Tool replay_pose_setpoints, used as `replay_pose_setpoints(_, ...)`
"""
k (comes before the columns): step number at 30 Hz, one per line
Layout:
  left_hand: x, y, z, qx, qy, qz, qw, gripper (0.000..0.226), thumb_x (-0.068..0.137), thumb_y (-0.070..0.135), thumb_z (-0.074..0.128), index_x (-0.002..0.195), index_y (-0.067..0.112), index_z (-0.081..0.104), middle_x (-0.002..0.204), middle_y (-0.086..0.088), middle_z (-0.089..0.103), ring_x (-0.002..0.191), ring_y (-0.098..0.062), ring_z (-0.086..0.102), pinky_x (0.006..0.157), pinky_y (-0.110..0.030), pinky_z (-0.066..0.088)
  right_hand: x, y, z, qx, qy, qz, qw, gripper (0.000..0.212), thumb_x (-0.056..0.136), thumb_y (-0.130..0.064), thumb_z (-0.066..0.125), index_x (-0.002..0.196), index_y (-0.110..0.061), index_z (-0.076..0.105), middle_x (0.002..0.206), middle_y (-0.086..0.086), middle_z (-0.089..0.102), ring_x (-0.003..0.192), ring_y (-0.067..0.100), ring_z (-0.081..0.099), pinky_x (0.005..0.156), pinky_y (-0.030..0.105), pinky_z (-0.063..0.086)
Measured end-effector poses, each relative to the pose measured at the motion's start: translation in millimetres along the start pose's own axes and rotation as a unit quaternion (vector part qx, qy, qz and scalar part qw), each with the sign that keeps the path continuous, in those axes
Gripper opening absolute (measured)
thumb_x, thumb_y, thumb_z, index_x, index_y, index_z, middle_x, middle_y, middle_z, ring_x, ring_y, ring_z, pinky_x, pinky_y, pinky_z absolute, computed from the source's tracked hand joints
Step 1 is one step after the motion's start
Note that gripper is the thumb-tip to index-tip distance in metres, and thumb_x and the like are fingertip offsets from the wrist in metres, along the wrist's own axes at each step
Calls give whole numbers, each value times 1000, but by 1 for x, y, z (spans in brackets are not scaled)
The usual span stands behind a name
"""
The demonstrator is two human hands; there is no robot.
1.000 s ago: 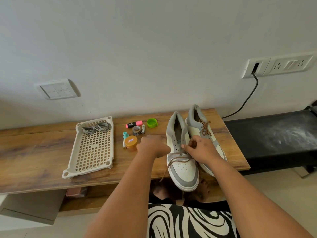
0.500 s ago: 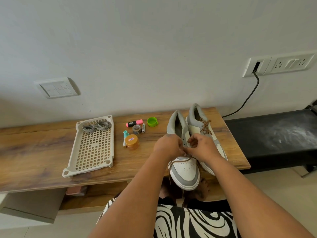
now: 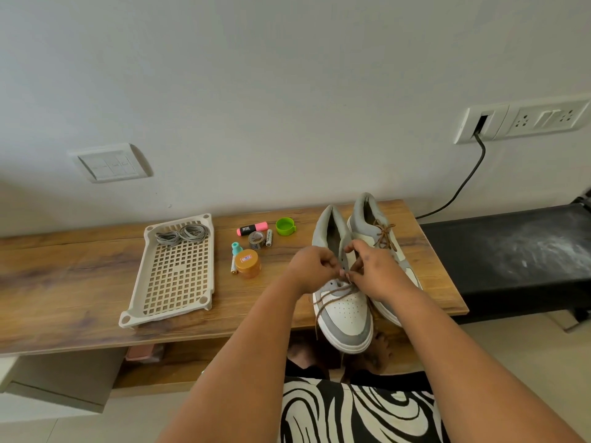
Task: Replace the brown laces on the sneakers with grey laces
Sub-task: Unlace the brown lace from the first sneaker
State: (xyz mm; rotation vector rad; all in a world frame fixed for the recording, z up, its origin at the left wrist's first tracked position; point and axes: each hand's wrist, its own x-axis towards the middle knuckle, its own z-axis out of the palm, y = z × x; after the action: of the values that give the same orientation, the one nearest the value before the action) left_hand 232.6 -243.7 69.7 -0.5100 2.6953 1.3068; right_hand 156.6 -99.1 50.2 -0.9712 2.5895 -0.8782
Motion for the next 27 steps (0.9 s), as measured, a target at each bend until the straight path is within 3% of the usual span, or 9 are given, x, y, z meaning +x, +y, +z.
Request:
replay_pose_setpoints(3,-10,2,-20,-203,15,4,979,4,91,16,67,87,15,65,84,2,60,77,-9,52,72,-25,43,0,-4,0,-4,-4,-16,1000,38,89,-9,66,120,-23,50,94,3,67,86,18,64,77,33,54)
replay_pose_setpoints(6,-14,-6,-41,-433,-13,-18,901,3,91,17,62,88,17,62,86,2,64,84,-11,58,81,-31,45,-1,-2,-1,-3,-17,-10,1000,28,89,-10,65,111,-23,52,94,1,63,88,17,62,78,34,54)
replay_pose_setpoints(8,-13,-12,-45,-467,-37,-69,881,11,94,23,57,86,17,63,83,2,65,82,-11,60,82,-34,45,-1,1,-3,4,-41,-4,999,20,91,-11,64,105,-23,57,97,-2,61,90,16,60,79,32,53)
replay_pose_setpoints(13,-5,-8,-33,-391,16,-167,905,33,98,39,54,72,19,54,56,6,43,51,-9,35,61,-27,36,-3,-1,-8,11,-101,3,995,21,92,-24,65,113,-25,65,107,-6,58,98,12,56,82,25,43)
replay_pose_setpoints(16,4,-12,-24,1,67,-139,988,25,93,42,59,99,18,63,93,-1,62,85,-16,56,84,-35,50,-2,-1,-5,-25,-83,-3,996,14,86,-28,72,99,-24,69,96,-12,57,92,10,57,76,22,40)
replay_pose_setpoints(18,4,-10,-17,155,73,-74,982,36,87,25,65,122,26,56,122,-4,52,117,-23,47,99,-42,45,-2,-2,-1,-17,-61,0,998,10,87,-26,71,96,-22,70,93,-11,60,89,10,58,73,22,41)
replay_pose_setpoints(20,2,-5,-12,117,77,15,990,50,82,11,65,127,29,53,127,-4,43,123,-20,36,102,-38,39,-3,-4,-1,27,-37,5,999,8,90,-24,68,96,-19,68,92,-8,63,88,11,59,73,25,44)
replay_pose_setpoints(22,2,0,-9,73,55,76,993,46,79,15,73,122,23,59,120,-2,51,115,-18,47,95,-31,44,-3,-5,-4,71,-3,-9,997,5,92,-23,66,93,-18,65,87,-5,66,82,11,61,70,25,47)
replay_pose_setpoints(27,5,-6,5,24,-31,62,997,28,76,30,83,97,17,73,87,1,71,74,-7,58,70,-29,48,-4,-7,-15,185,40,-24,982,4,85,-18,74,89,-18,71,80,-5,72,74,4,67,68,15,53)
